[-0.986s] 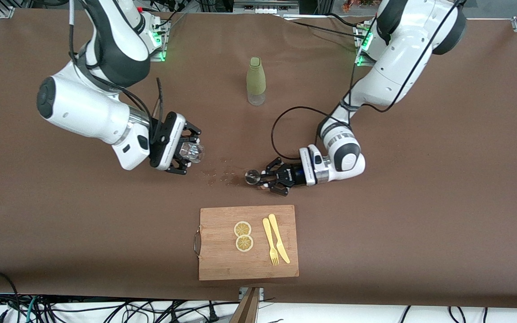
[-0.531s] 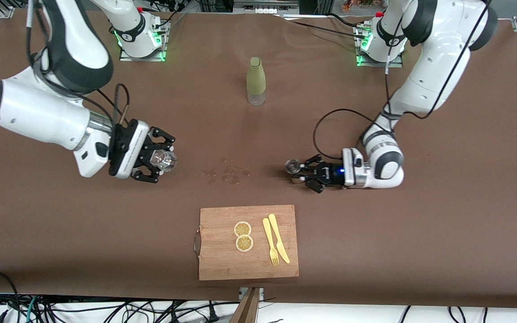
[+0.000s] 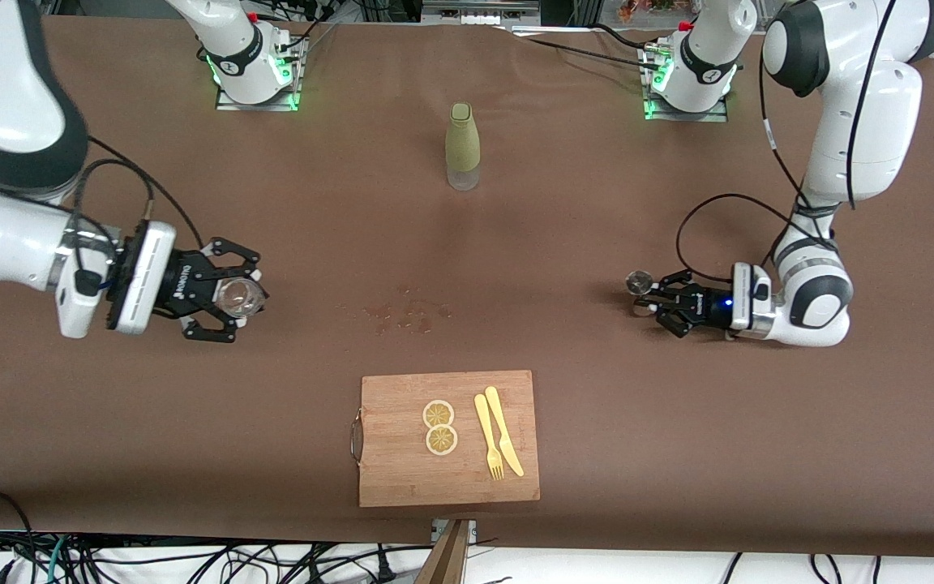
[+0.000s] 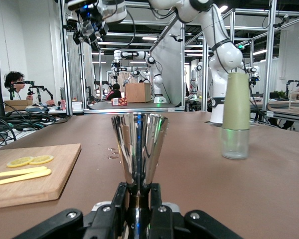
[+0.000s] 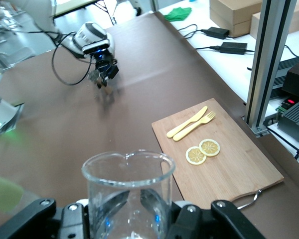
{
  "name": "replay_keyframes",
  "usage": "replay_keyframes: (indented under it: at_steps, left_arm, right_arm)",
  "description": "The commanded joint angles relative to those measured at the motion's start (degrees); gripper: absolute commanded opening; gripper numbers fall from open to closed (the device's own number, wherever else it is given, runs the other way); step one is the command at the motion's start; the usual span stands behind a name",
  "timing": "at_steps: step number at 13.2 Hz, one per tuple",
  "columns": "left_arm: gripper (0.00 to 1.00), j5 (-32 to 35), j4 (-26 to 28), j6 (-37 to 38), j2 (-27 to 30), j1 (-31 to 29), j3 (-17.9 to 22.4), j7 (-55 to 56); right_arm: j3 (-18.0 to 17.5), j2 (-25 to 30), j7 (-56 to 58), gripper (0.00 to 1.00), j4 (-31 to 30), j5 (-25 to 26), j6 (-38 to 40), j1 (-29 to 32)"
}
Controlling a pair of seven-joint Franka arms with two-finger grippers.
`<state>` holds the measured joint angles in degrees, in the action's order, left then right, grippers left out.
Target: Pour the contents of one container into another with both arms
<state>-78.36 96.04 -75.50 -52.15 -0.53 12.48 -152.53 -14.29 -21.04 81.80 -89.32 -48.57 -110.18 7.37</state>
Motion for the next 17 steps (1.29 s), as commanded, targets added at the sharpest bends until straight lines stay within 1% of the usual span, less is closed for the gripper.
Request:
replay_keyframes:
  at_steps: [1,2,5,6,9,10,14,16,17]
  left_arm:
    - [0.0,4.51,1.35,3.25,1.18,-2.36,2.01,-4.08]
    - [0.0,5.92,1.26,3.43,0.74,-3.76,2.02,-4.97]
    - [0.0,7.08,1.26,5.44,-1.11,-6.58,2.19,-8.04]
    - [0.0,7.6,1.17,5.8,-1.11,-7.02,3.67,-9.09]
    - [0.0,8.05,1.17,7.47,-2.6,-7.91,6.05,-12.08]
    - [0.0,8.13,0.56,7.65,-2.95,-7.99,6.58,-13.05]
    - [0.0,9.54,-0.06,7.74,-4.27,-8.26,7.64,-14.9]
    - [0.0,9.63,-0.15,7.74,-4.89,-8.26,8.26,-15.17]
    - [0.0,9.63,-0.15,7.74,-5.24,-8.26,8.52,-15.52]
  right_arm:
    - [-1.18,-5.14,9.74,0.18,2.57,-1.44,5.05,5.1]
    - [-1.27,-6.54,13.87,0.18,2.57,-1.44,6.63,6.59]
    - [-1.27,-11.9,27.4,0.18,2.57,-1.36,9.8,10.02]
    - [-1.36,-14.01,31.98,0.18,2.57,-1.44,10.42,11.17]
    - [-1.27,-19.37,43.24,0.18,2.22,-2.23,12.88,13.11]
    - [-1.27,-21.91,46.84,0.18,2.05,-2.32,12.89,13.63]
    - [-1.18,-30.53,59.32,0.18,1.34,-3.55,13.41,16.01]
    - [-1.09,-33.09,63.21,0.18,0.82,-4.51,14.38,16.8]
    - [-1.01,-33.28,63.92,0.19,0.73,-4.87,14.29,16.98]
